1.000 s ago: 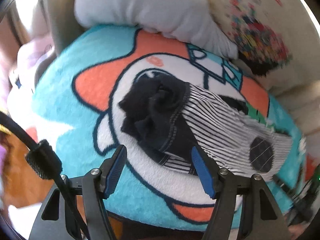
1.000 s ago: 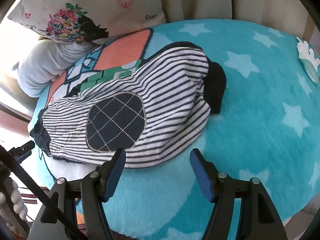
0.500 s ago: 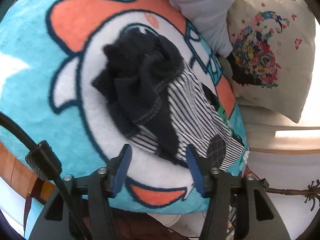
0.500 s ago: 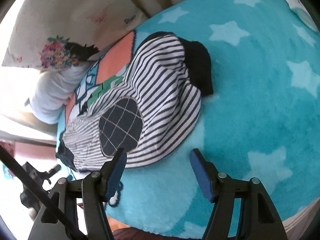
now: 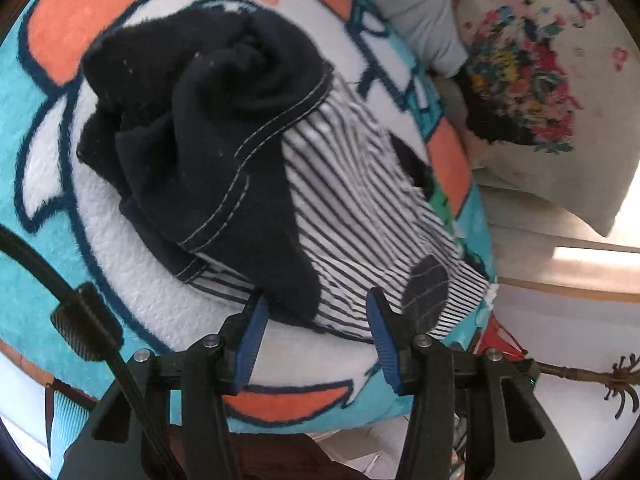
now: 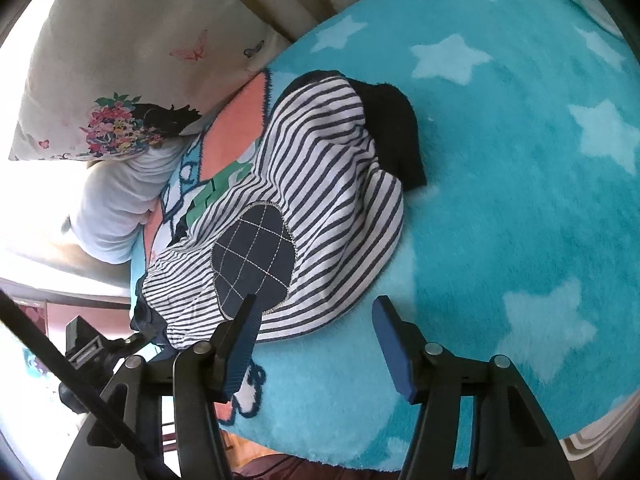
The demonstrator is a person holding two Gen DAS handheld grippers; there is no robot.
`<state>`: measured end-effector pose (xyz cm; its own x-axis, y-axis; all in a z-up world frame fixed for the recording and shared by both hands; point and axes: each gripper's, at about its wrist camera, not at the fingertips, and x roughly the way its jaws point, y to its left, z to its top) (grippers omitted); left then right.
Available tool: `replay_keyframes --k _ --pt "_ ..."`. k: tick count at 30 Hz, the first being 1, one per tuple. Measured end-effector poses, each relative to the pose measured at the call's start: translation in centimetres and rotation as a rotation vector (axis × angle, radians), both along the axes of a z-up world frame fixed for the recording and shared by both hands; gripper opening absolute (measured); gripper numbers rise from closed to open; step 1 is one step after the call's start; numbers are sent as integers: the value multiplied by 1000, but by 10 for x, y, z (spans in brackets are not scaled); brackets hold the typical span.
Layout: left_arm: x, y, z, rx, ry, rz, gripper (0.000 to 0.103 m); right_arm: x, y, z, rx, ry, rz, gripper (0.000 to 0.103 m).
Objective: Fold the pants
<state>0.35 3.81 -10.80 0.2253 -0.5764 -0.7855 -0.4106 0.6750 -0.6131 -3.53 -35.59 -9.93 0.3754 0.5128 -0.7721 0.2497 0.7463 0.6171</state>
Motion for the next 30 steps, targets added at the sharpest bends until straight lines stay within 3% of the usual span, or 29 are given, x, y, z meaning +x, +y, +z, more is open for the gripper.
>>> replay_keyframes --k 4,5,6,9,17,24,30 --pt "8 -3 -3 9 15 11 46 -2 4 1 2 -6 12 62" --pt "9 -5 0 27 5 4 29 -3 5 2 5 -8 15 62" --pt "10 -7 3 47 0 -6 20 -3 6 3 8 -10 19 62" --pt "11 -12 12 82 -17 -16 12 -4 10 8 36 -31 36 62" --pt "15 -5 18 37 -42 2 11 2 23 8 138 -48 81 62" --pt "22 -12 26 37 -83 -2 11 12 51 -21 477 64 136 62" --pt "23 -15 29 44 -94 -21 11 26 72 -32 496 106 110 61"
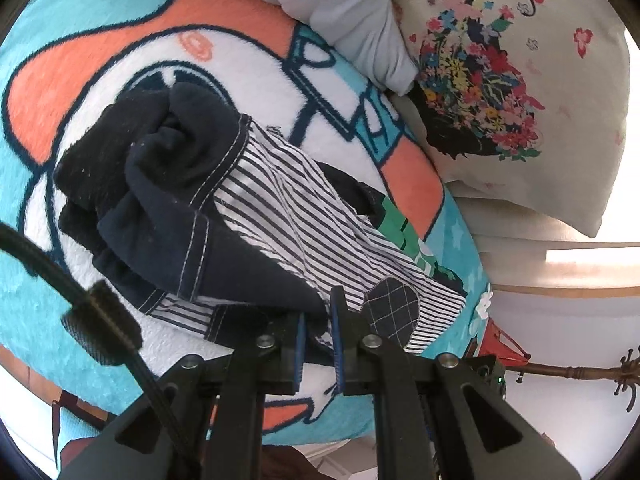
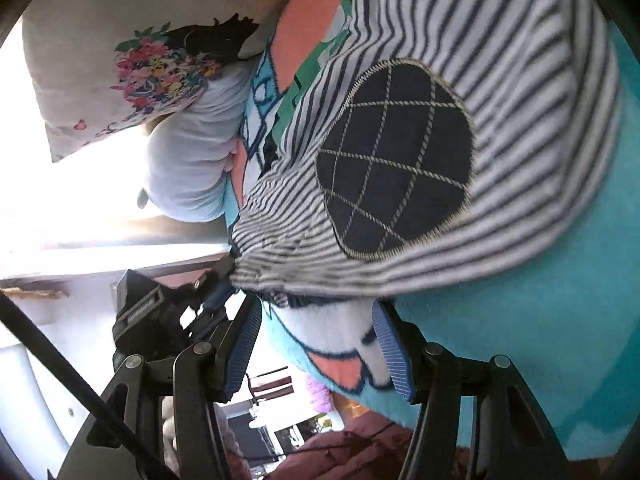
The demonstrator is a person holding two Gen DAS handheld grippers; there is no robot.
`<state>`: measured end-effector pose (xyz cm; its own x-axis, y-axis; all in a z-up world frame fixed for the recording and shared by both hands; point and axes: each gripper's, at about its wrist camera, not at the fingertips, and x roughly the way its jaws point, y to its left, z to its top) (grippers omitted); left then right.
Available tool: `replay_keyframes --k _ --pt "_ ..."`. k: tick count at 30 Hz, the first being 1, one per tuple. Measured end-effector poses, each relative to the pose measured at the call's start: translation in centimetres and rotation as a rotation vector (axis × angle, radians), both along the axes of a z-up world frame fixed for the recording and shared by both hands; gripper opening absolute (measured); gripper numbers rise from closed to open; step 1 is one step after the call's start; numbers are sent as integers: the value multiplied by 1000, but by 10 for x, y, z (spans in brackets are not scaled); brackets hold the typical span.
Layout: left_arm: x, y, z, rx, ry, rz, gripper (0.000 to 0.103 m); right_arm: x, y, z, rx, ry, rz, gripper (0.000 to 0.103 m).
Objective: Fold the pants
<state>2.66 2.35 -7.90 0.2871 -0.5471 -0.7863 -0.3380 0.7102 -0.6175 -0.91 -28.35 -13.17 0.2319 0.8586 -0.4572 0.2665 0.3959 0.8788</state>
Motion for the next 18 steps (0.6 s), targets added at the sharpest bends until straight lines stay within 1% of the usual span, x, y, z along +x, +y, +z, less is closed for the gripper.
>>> replay_keyframes --k 1,3,4,6,7,9,10,12,13,15,18 --pt "0 0 0 2 -1 -3 11 2 -1 0 -10 4 -14 60" --pt "0 -1 0 2 1 -4 11 5 -5 0 -50 24 -59 51" --pt "1 0 -2 0 6 -6 11 5 -11 -1 -77 38 -87 49" --pt "1 1 -6 -2 15 -10 11 4 -18 -3 -107 66 -129 35" --pt "2 1 -10 -4 23 -11 11 3 -20 -4 -115 78 -144 31" --pt "3 2 -13 -7 32 -14 11 0 -27 -7 -133 110 -188 14" --pt "4 2 -15 -9 34 -16 11 0 -30 -7 -145 117 -204 12" --pt "7 4 -13 -11 27 -22 11 0 -31 -1 -176 99 -207 8" --pt "9 4 -12 -7 19 -23 11 0 -30 6 -207 72 -194 7" --pt "16 5 -7 -3 2 -24 11 5 -23 30 -290 -12 -159 6" --pt "31 7 -2 6 -20 -27 11 17 -18 56 -371 -108 -126 6"
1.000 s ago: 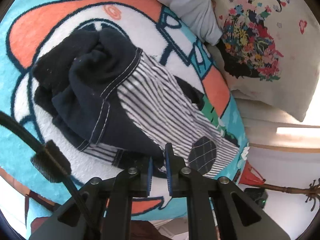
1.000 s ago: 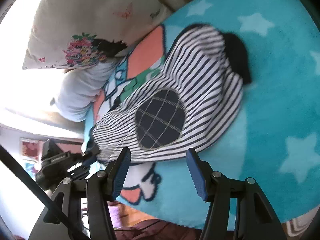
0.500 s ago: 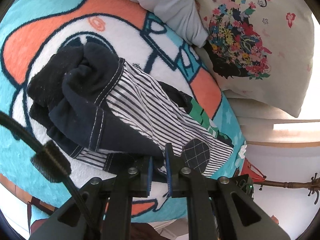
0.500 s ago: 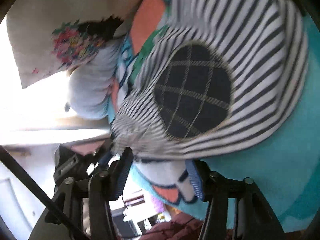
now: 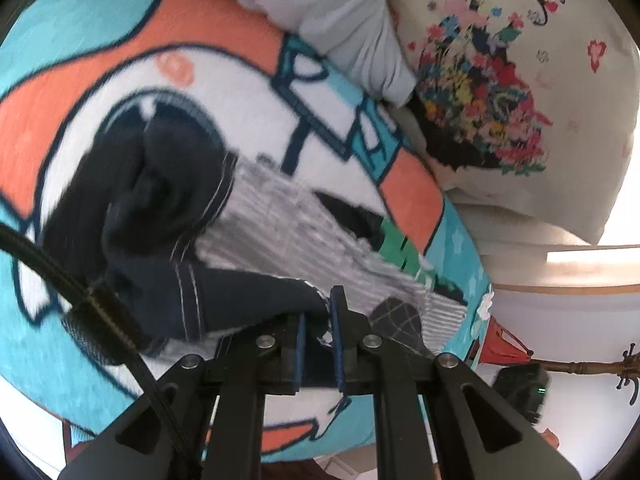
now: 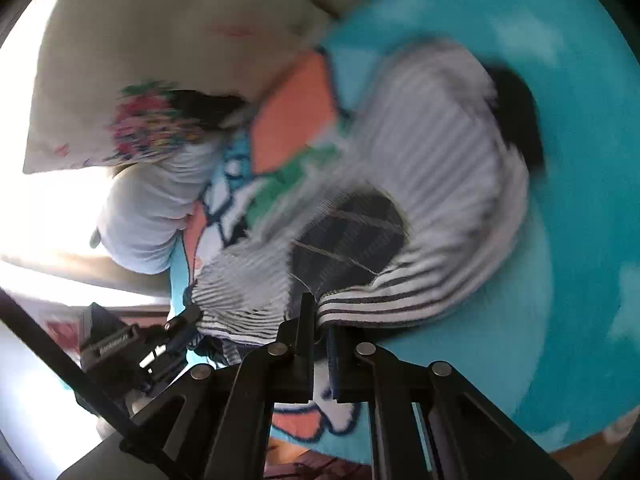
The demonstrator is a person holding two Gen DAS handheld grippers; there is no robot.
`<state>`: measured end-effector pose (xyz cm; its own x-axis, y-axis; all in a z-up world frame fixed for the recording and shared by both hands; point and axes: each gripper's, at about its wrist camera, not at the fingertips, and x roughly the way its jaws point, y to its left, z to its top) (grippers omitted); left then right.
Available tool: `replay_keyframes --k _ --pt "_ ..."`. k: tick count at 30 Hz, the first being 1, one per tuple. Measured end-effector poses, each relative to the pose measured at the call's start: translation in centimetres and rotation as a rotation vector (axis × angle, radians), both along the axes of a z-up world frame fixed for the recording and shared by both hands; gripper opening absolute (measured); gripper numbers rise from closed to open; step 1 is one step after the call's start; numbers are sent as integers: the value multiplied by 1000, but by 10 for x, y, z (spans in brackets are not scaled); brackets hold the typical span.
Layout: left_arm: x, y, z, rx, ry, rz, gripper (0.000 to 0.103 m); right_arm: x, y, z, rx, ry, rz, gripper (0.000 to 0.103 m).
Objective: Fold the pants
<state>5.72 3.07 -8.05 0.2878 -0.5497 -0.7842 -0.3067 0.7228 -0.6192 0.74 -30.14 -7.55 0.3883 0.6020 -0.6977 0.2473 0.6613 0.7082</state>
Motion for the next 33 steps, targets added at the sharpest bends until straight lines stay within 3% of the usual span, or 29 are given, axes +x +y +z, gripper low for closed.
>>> replay_keyframes --k 5,12,16,22,23,24,25,30,33 --pt "41 1 5 40 -43 2 11 52 12 30 -118 -89 54 5" --pt "91 -8 5 169 -123 -30 11 138 34 25 -280 -117 92 6" --pt "99 0 5 137 -126 -49 15 159 34 16 -292 -122 88 8" --pt "83 12 20 73 -157 -73 28 154 7 29 -280 -158 37 31" --pt "78 14 22 73 -157 -75 29 150 3 32 -303 -161 32 39" --pt "75 14 23 69 -157 -76 29 147 0 34 -332 -162 23 55" --pt "69 15 25 62 -160 -79 31 140 -7 38 -353 -168 3 61" --pt "49 14 30 111 -171 -91 32 110 -31 51 -309 -193 -54 63" --pt "37 13 30 118 -172 -100 35 93 -24 56 -325 -223 -4 63"
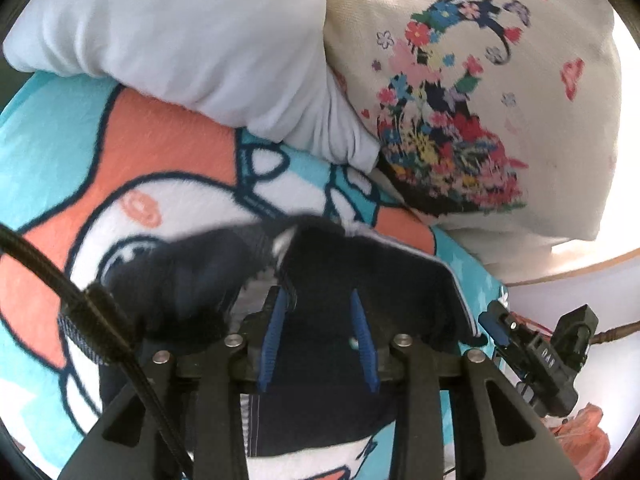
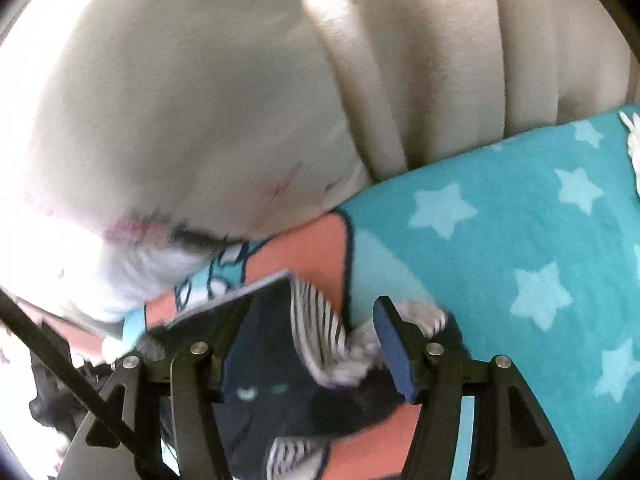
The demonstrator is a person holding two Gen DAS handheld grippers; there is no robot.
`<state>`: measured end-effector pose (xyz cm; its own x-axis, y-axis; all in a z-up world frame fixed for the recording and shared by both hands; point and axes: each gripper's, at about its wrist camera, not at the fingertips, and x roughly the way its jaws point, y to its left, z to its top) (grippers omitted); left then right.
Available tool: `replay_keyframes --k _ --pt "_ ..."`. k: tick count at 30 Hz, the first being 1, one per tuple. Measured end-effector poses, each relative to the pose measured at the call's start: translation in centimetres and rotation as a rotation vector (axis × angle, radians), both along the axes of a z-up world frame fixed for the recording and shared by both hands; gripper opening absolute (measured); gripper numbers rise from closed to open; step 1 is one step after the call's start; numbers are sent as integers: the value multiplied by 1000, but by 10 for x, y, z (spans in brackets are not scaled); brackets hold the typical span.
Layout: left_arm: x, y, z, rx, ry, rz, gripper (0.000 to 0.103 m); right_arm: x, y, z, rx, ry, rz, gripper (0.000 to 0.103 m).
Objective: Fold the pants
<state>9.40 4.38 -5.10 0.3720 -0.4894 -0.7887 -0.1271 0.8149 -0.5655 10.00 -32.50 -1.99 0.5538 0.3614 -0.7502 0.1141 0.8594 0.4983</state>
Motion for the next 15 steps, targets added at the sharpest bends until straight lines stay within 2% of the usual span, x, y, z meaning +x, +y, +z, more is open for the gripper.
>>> replay_keyframes --k 3,6,7,8,9,12,15 --pt "-15 -5 -5 -5 3 -25 35 -16 24 2 -143 -29 104 63" --pt "-23 -12 -14 -6 18 -51 35 -18 50 -4 -353 -64 210 62" --pt "-24 -16 -20 4 32 -56 35 -15 53 -7 -390 -58 232 54" --pt "-25 -19 -25 15 42 -60 35 -9 51 -11 -406 -29 248 22" --pt "-27 -19 -26 21 46 -64 35 -1 50 -16 -414 12 258 11" --pt "-29 -30 -42 69 70 -70 35 22 36 -15 -444 58 216 11" --pt "-31 -32 -56 66 109 -66 35 45 22 -10 -503 59 131 11"
